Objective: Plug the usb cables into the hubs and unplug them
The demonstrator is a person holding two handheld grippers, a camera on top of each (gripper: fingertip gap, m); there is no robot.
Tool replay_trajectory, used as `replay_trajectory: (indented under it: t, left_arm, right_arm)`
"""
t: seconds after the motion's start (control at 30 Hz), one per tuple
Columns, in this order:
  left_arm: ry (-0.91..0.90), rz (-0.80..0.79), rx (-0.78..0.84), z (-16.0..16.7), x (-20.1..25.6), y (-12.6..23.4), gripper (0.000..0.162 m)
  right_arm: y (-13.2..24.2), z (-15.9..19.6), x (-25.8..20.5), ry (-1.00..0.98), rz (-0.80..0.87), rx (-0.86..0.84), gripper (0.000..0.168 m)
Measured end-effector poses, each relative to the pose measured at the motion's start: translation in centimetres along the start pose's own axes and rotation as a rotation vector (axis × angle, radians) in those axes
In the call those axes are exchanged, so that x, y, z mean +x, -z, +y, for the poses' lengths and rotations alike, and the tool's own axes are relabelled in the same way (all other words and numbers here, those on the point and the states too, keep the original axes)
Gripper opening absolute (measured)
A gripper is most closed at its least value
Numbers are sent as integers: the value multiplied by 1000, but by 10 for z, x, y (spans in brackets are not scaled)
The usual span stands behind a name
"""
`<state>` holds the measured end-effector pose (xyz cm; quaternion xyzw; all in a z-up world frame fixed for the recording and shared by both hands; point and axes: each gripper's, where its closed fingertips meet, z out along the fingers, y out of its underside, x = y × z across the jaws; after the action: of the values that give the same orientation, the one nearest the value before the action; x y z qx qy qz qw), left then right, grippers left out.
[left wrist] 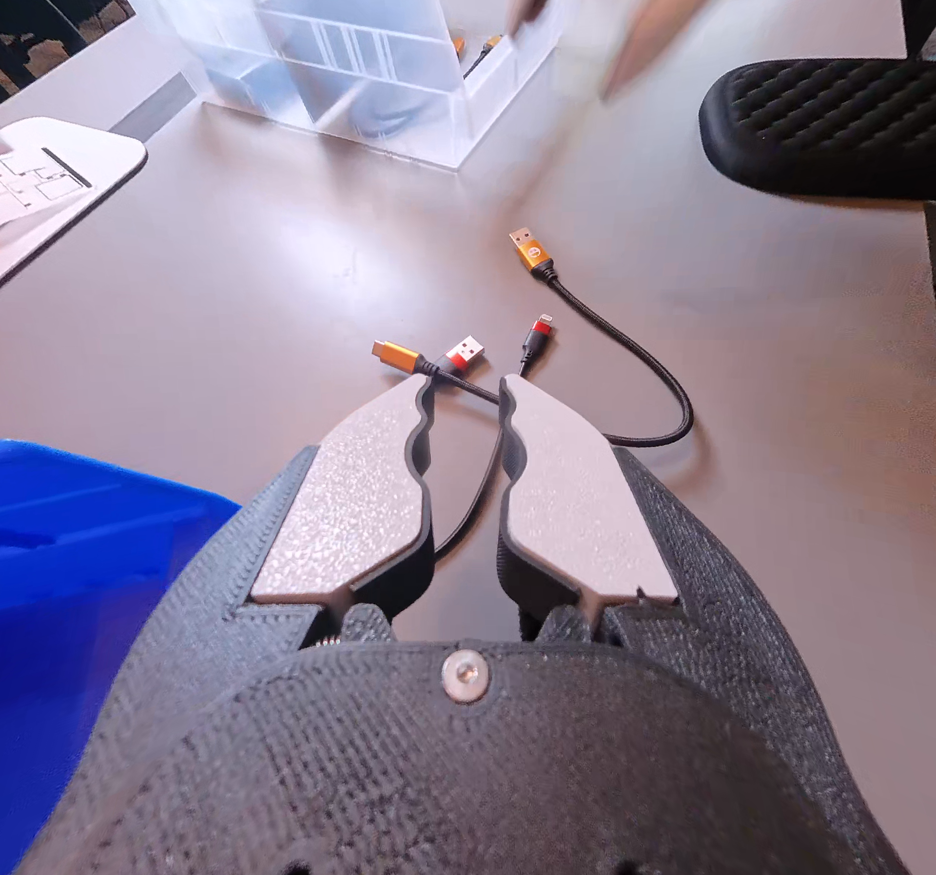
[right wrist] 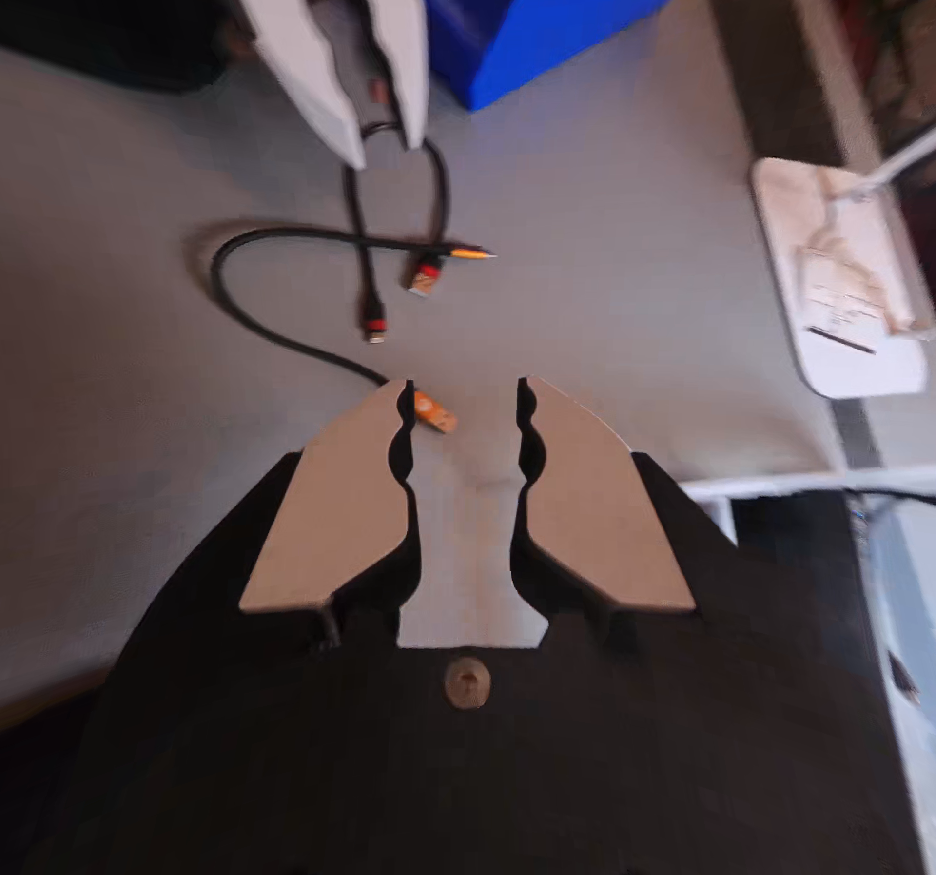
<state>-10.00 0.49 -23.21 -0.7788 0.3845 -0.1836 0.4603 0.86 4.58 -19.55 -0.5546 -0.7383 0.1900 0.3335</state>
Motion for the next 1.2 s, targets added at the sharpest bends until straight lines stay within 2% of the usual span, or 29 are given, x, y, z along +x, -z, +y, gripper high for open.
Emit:
replay_trajectory:
  t: [0.13,0.23,0.37,0.53,0.67,0.8,0.93,1.07,1.2]
  left_arm:
    - [-37,3,-64,12,-1,-2,24]
    - [-52,10,-67,14,-1,0,24]
    - [-44,11,-61,15,-3,2,23]
    - [-29,29,-51,15,-3,3,23]
    - [-47,36,-49,14,2,2,23]
    - [-62,35,-35,10,4,4,23]
    - [-31,17,28,0,0,6,21]
    - [7,20,81,-8,-2,11,20]
    - [3,14,59,-4,-3,8,21]
  right_arm:
    - [-45,14,-63,138,-245,-104,44]
    - [-62,15,-75,209,-356,-162,42]
    - [-69,20,-88,295,-523,-278,29]
    - [-73,19,-104,359,-594,-332,7]
    - [-70,20,-109,374,-563,-340,4]
    - [-45,5,-116,320,-544,-204,4]
    - [18,-33,-98,236,-479,29,4]
    - [86,-47,-39,167,-249,143,4]
    - [128,-21,32,79,-27,71,4]
